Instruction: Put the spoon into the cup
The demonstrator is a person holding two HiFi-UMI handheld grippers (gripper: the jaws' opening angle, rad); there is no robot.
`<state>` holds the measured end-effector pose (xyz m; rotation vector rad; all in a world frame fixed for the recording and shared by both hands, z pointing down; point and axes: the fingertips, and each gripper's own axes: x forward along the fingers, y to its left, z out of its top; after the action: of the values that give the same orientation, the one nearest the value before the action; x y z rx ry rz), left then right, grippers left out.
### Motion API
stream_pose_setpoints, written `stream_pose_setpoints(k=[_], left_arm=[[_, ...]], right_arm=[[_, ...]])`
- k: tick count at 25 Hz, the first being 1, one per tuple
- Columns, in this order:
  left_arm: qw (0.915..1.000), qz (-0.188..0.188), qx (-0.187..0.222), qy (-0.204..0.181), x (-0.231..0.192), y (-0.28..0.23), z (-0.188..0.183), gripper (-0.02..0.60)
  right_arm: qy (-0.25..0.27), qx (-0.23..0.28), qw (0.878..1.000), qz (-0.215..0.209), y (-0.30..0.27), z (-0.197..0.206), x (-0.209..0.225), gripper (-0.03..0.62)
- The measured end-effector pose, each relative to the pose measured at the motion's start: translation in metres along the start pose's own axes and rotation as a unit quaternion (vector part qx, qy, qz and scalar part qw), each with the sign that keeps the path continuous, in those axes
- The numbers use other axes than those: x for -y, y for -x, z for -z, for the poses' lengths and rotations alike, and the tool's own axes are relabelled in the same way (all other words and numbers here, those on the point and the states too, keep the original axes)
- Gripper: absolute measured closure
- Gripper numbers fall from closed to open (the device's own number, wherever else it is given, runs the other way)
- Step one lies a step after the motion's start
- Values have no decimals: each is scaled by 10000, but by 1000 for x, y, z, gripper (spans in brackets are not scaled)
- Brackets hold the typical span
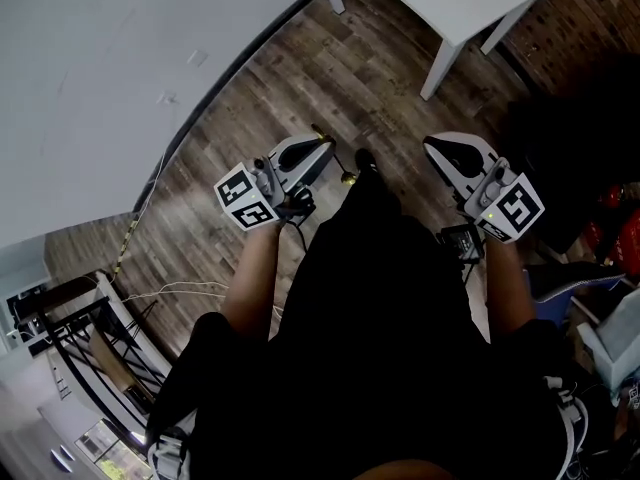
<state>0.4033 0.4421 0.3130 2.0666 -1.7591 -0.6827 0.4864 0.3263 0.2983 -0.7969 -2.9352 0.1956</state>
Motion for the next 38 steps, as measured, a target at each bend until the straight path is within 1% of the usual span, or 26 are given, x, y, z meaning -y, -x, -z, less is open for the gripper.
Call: stream_pose_setpoints(k=[6,10,14,16,19,23,27,32,35,38], left_arm=[[9999,54,100,71,-34,-10,-11,566],[9997,-24,236,58,-75,-19,-25,566],[9990,-140,428,80,-120,-23,-45,566],[9984,-175,522,113,-142,-25,-58,566],[9981,-128,589,122,-169,-32,-75,566],[9984,-79,544,150,-206,-40,-81,566],[9978,-103,630,198,-233,-44,-92,566],[9971,-168,662,326,-277,-61,-101,566],[9967,-265,708,306,-302,-81,-107,566],[9970,-349,635,287,-331,-100,-118,566]], right_arm=[[-28,-55,9999,122,-17,0,32,588],[-45,-132,9999,94,-40,2,63,588],[66,-240,9997,-14,-66,-4,95,588],[90,-259,9996,49,-76,-9,116,588],[89,-273,9994,210,-90,-14,149,588],[168,-121,9992,329,-109,-15,178,588],[229,-73,9986,466,-120,-20,211,588],[201,21,9986,492,-143,-26,264,588],[198,-8,9991,384,-157,-21,306,588],[223,131,9991,337,-175,-27,352,588]])
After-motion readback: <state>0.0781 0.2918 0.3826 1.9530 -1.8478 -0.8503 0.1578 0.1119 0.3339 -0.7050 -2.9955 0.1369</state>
